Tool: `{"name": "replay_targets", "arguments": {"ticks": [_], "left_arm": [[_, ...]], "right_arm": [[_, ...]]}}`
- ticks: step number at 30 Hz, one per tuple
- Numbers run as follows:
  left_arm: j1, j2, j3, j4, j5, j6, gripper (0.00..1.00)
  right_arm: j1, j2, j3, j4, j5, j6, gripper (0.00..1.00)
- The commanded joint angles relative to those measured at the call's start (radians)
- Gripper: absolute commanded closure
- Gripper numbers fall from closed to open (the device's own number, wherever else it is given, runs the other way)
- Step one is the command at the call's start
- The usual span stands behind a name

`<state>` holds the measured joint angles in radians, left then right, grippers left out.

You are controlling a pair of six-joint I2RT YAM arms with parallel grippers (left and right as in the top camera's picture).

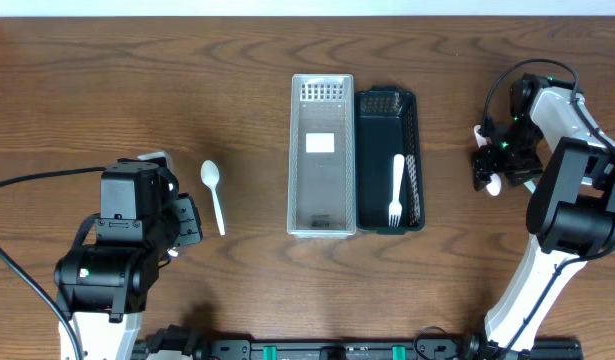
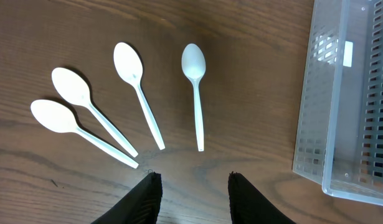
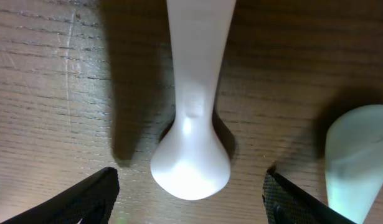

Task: Pack container
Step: 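Move the right gripper to the white spoon and grasp it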

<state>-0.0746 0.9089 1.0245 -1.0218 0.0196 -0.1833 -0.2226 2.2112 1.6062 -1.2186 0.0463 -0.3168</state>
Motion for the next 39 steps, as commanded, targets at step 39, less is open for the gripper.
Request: {"name": "replay_targets", "arguments": {"ticks": [39], "left_arm": [[0.0,0.0,0.016,-0.002,-0.004,0.005,0.62]], "right_arm": [[0.037,0.004,-0.017,0.052,-0.013,0.062,0.62]]}}
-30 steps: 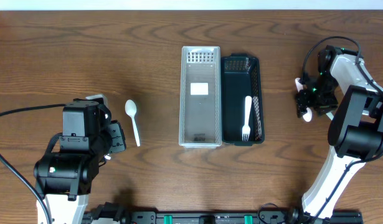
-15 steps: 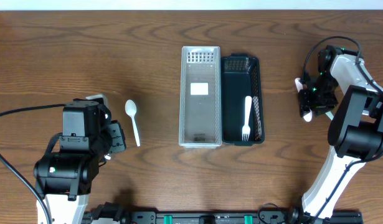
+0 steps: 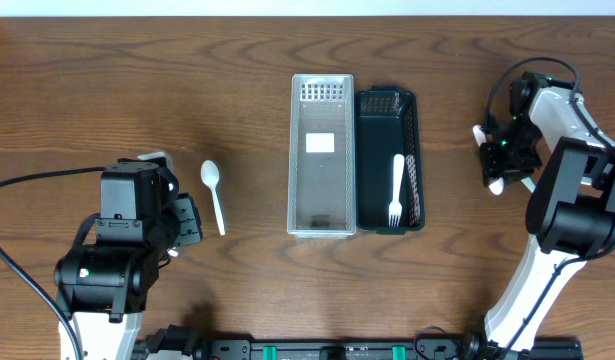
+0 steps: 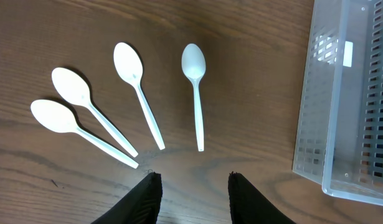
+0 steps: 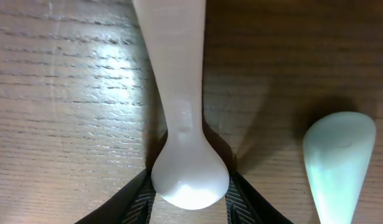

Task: Pack container
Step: 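Move the right gripper to the white spoon and grasp it, then carry the spoon into the black basket and release it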

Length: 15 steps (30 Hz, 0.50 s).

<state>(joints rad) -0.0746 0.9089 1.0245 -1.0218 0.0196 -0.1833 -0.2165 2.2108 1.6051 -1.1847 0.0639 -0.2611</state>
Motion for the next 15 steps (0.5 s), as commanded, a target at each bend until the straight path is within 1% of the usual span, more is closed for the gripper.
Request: {"name": "replay_targets", "arguments": {"ticks": [1,7,8,12,13,15], "left_arm": [[0.0,0.0,0.016,-0.002,-0.004,0.005,0.62],[0.0,0.0,0.016,-0.002,-0.004,0.005,0.62],[0.0,0.0,0.016,-0.002,-0.004,0.005,0.62],[0.0,0.0,0.016,-0.002,-0.005,0.005,0.62],[0.0,0.0,0.016,-0.002,-0.004,0.005,0.62],[0.0,0.0,0.016,-0.002,-0.005,0.005,0.62]], "right_arm": [[0.034,0.005,-0.016,0.019,-0.031,0.006,0.62],[0.051,0.005,-0.016,0.03,-0.031,0.006,0.66],[0.053,0.005,-0.016,0.032,-0.031,0.006,0.68],[0.062,0.005,-0.016,0.036,-0.032,0.008,0.82],[0.066,0.005,-0.016,0.038,-0.031,0.016,0.82],[0.071,0.003,-0.012,0.037,-0.031,0.05,0.88]]}}
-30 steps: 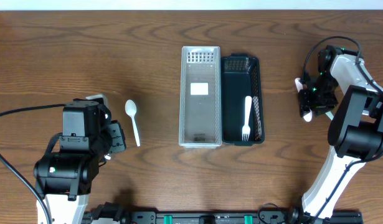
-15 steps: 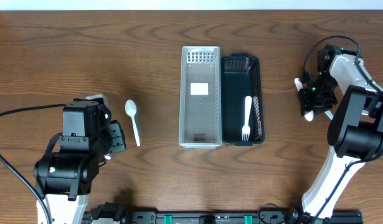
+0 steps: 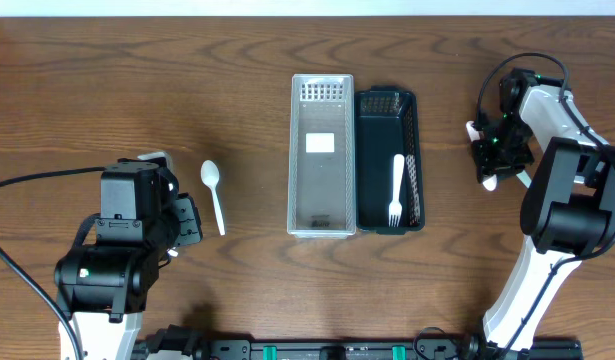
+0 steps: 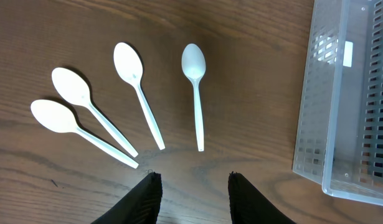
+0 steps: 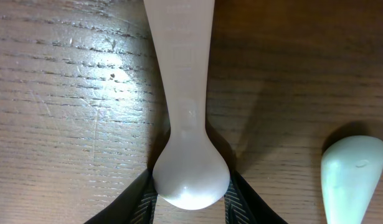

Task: Pack container
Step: 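Carry the spoon into the black basket and release it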

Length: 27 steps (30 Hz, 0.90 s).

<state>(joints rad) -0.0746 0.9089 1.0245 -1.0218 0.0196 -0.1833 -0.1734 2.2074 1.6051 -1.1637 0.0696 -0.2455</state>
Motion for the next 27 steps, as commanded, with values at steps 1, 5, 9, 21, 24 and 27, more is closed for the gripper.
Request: {"name": "replay_targets", "arguments": {"ticks": [1,5,9,21,24,27], "left_arm": [[0.0,0.0,0.016,-0.002,-0.004,0.005,0.62],[0.0,0.0,0.016,-0.002,-0.004,0.005,0.62],[0.0,0.0,0.016,-0.002,-0.004,0.005,0.62],[0.0,0.0,0.016,-0.002,-0.004,0.005,0.62],[0.0,0.0,0.016,-0.002,-0.004,0.005,0.62],[0.0,0.0,0.016,-0.002,-0.004,0.005,0.62]], "right_arm": [[0.031,0.003,-0.007,0.011,-0.037,0.058,0.91],[0.04,-0.037,0.019,-0.013,-0.037,0.105,0.95],[0.055,-0.148,0.04,-0.021,-0.037,0.137,0.96],[0.253,-0.523,0.046,-0.049,-0.06,0.398,0.99],[0.335,-0.529,0.043,-0.072,-0.06,0.491,0.99],[0.414,-0.513,0.007,-0.039,-0.059,0.552,0.99]]}}
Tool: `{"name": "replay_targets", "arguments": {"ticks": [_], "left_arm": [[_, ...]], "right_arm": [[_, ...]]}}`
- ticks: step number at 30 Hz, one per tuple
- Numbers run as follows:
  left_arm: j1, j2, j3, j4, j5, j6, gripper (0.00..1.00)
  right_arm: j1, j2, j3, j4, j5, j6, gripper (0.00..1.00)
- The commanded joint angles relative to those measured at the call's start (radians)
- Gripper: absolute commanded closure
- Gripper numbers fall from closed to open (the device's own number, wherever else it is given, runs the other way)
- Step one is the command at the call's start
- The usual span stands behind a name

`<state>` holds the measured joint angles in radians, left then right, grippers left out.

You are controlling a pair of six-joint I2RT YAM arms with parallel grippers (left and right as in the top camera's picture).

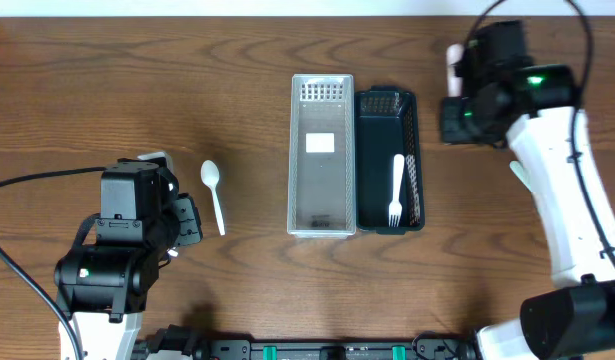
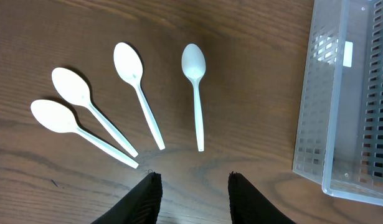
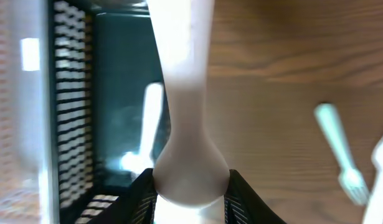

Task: Pack container
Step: 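Carry the spoon into the black basket and release it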

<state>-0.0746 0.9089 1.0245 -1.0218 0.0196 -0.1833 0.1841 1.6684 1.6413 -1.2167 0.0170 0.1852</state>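
My right gripper (image 3: 190, 186) is shut on the handle of a white plastic utensil (image 3: 182, 74); its working end is hidden. In the overhead view the right gripper (image 1: 457, 100) hangs just right of the black container (image 1: 415, 150), near its far end. A white fork (image 1: 396, 190) lies inside that container. To its left stands the clear container (image 1: 293, 150), with only a label in it. Several white spoons (image 2: 194, 93) lie on the table ahead of my left gripper (image 2: 192, 186), which is open and holds nothing.
Loose white forks (image 3: 337, 149) lie on the wood to the right of the black container. The clear container's perforated wall (image 2: 312, 112) fills the right side of the left wrist view. A single spoon (image 1: 214, 195) shows in the overhead view beside the left arm.
My right gripper, still shut on the white utensil, was at the table surface at the far right and is now raised and further left, beside the black container. The left arm is unchanged.
My right gripper first stood open around the handle of a white utensil lying on the table at the far right. It was then shut on that handle, still at the table. Now it holds the utensil in the air by the black container. The left arm has stayed still.
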Motion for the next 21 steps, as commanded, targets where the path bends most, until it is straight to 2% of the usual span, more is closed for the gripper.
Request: {"name": "replay_targets", "arguments": {"ticks": [1,12,19,21], "left_arm": [[0.0,0.0,0.016,-0.003,-0.004,0.005,0.62],[0.0,0.0,0.016,-0.003,-0.004,0.005,0.62],[0.0,0.0,0.016,-0.01,-0.004,0.005,0.62],[0.0,0.0,0.016,-0.01,-0.004,0.005,0.62]], "right_arm": [[0.072,0.033,-0.04,0.024,-0.006,0.132,0.98],[0.21,0.145,-0.27,0.25,-0.006,0.14,0.97],[0.217,0.147,-0.267,0.272,-0.006,0.105,0.82],[0.216,0.142,-0.266,0.276,-0.006,0.085,0.68]]}}
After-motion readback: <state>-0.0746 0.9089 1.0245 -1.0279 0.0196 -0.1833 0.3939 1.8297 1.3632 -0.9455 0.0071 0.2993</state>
